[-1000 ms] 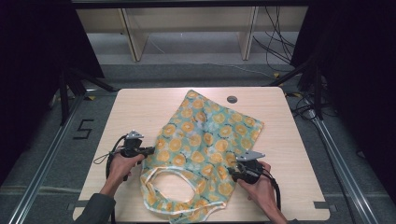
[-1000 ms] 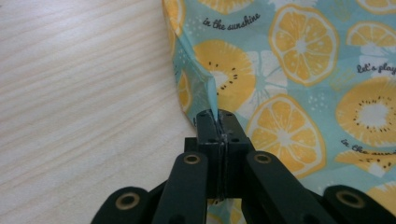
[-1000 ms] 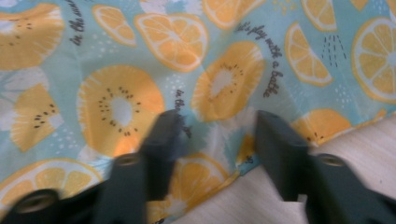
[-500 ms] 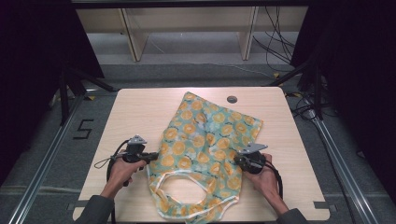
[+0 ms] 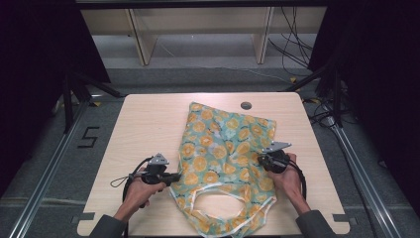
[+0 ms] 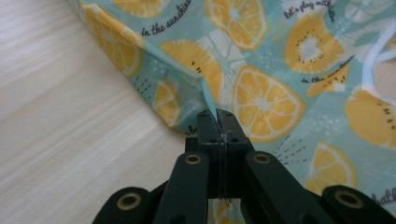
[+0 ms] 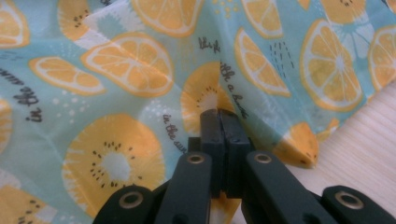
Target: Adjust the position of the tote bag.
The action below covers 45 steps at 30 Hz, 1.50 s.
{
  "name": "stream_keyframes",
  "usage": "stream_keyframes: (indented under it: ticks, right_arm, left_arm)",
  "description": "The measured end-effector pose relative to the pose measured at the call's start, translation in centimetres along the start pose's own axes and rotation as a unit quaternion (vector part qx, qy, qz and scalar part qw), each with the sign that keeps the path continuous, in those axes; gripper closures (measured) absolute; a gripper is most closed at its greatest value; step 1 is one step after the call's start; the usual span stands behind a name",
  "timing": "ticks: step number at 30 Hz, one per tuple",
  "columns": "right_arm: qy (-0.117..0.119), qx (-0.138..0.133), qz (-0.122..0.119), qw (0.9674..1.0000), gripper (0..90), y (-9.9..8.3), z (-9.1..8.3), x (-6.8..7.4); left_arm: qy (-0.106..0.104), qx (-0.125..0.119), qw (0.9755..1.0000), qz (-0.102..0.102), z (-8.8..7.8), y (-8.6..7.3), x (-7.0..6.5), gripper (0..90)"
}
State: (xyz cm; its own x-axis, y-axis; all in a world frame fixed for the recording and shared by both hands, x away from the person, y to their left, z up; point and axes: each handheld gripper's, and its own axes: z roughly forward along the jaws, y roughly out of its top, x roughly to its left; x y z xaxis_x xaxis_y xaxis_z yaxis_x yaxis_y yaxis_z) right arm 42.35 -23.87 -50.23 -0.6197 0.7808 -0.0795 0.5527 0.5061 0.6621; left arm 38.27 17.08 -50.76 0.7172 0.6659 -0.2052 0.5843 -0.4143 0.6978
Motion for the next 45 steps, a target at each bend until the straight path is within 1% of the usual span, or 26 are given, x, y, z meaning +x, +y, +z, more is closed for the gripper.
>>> stream_keyframes:
  ticks: [1,3,4,6,7,8,11,12,14,15,17,18,22,25,26,27,28,29,30,32,34,35,37,40,42,45]
  right_arm:
    - [0.003,0.004,0.008,1.0,90.0,0.0,-0.1,0.0]
    - [0.002,0.002,-0.003,1.0,90.0,-0.1,-0.1,-0.4]
    - [0.001,-0.001,0.003,1.0,90.0,-0.1,-0.1,-0.3]
    - [0.001,-0.001,-0.001,1.0,90.0,-0.1,-0.2,-0.2]
    - [0.002,0.001,-0.006,1.0,90.0,-0.1,-0.2,-0.2]
    - [0.004,0.001,-0.006,1.0,90.0,-0.1,-0.2,-0.1]
    - [0.008,0.002,-0.015,0.9999,90.0,0.0,-0.2,0.1]
    - [0.01,0.004,-0.011,0.9999,90.0,0.0,-0.2,0.2]
    - [0.017,0.005,-0.009,0.9998,90.0,0.0,-0.2,0.2]
    - [0.014,0.003,-0.008,0.9999,90.0,0.0,-0.2,0.2]
    - [0.013,0.003,-0.006,0.9999,90.0,0.0,-0.4,0.2]
    - [0.007,0.001,-0.014,0.9999,90.0,0.0,-0.5,0.1]
    - [0.005,-0.003,-0.009,0.9999,90.0,-0.1,-0.6,-0.2]
    - [0.005,-0.003,-0.007,1.0,90.0,-0.1,-0.7,-0.1]
    - [0.004,-0.007,-0.011,0.9999,90.0,-0.1,-0.7,-0.1]
    - [0.004,-0.011,-0.007,0.9999,90.0,-0.1,-0.7,-0.1]
    - [0.005,-0.012,0.0,0.9999,89.5,-0.1,-0.8,-0.1]
    - [0.007,-0.017,-0.004,0.9998,88.1,-0.1,-0.9,-0.2]
    - [0.015,-0.018,0.015,0.9996,86.5,-0.1,-1.2,0.0]
    - [0.017,-0.038,0.008,0.9991,82.3,0.0,-1.8,0.1]
    - [0.027,-0.055,-0.007,0.9981,78.0,-0.1,-2.5,0.2]
    - [0.036,-0.059,-0.006,0.9976,76.0,-0.2,-3.0,0.5]
    - [0.041,-0.073,-0.016,0.9963,73.3,-0.5,-4.1,0.9]
    - [0.073,-0.081,-0.021,0.9938,67.5,-1.4,-5.7,1.7]
    - [0.084,-0.083,-0.033,0.9925,63.2,-2.3,-6.7,2.4]
    - [0.103,-0.08,-0.029,0.991,58.1,-3.3,-7.6,3.2]
  left_arm:
    - [-0.004,-0.005,0.9999,-0.008,0.1,0.0,-0.3,89.1]
    - [-0.003,-0.002,1.0,0.004,0.0,-0.1,-0.7,89.1]
    - [0.0,0.004,0.9999,0.016,-0.1,-0.1,-0.8,89.1]
    - [-0.008,0.005,0.9999,0.011,-0.1,-0.3,-1.2,89.2]
    - [-0.003,-0.002,1.0,0.009,-0.1,-0.4,-1.5,89.2]
    - [-0.006,0.002,0.9998,0.019,-0.2,-0.4,-1.7,89.2]
    - [-0.016,0.008,0.9995,0.026,-0.3,-0.7,-2.3,89.3]
    - [-0.016,0.003,0.9997,0.016,-0.2,-0.9,-2.5,89.3]
    - [-0.016,0.01,0.9993,0.032,-0.4,-1.0,-2.4,89.3]
    - [-0.017,0.006,0.9996,0.022,-0.4,-1.1,-2.5,89.3]
    - [-0.013,0.011,0.9995,0.028,-0.6,-1.2,-2.3,89.4]
    - [-0.014,0.006,0.9996,0.025,-0.6,-1.3,-2.3,89.4]
    - [-0.01,-0.001,0.9999,0.011,-0.7,-1.5,-1.9,89.1]
    - [-0.008,0.004,0.9997,0.021,-0.8,-1.4,-2.0,88.7]
    - [-0.006,0.004,0.9999,0.015,-0.7,-1.4,-2.1,88.0]
    - [-0.006,0.008,0.9997,0.02,-0.8,-1.3,-2.1,87.0]
    - [-0.006,0.005,0.9998,0.016,-0.7,-1.3,-2.1,84.8]
    - [0.001,0.005,0.9999,0.016,-0.8,-1.3,-2.2,81.7]
    - [0.003,0.006,0.9997,0.023,-0.9,-1.3,-2.1,78.4]
    - [0.017,0.001,0.9998,0.014,-1.1,-1.2,-2.2,71.9]
    - [0.023,-0.008,0.9995,0.017,-1.6,-1.1,-2.3,68.7]
    - [0.02,-0.014,0.9996,0.011,-1.8,-1.1,-2.6,67.2]
    - [0.019,-0.02,0.9994,0.021,-2.3,-1.1,-3.1,64.9]
    - [0.012,-0.029,0.9993,0.019,-2.7,-1.4,-3.7,61.3]
    - [0.005,-0.032,0.9992,0.024,-3.0,-1.4,-4.1,58.9]
    - [-0.002,-0.047,0.9985,0.026,-3.6,-1.5,-4.9,56.4]
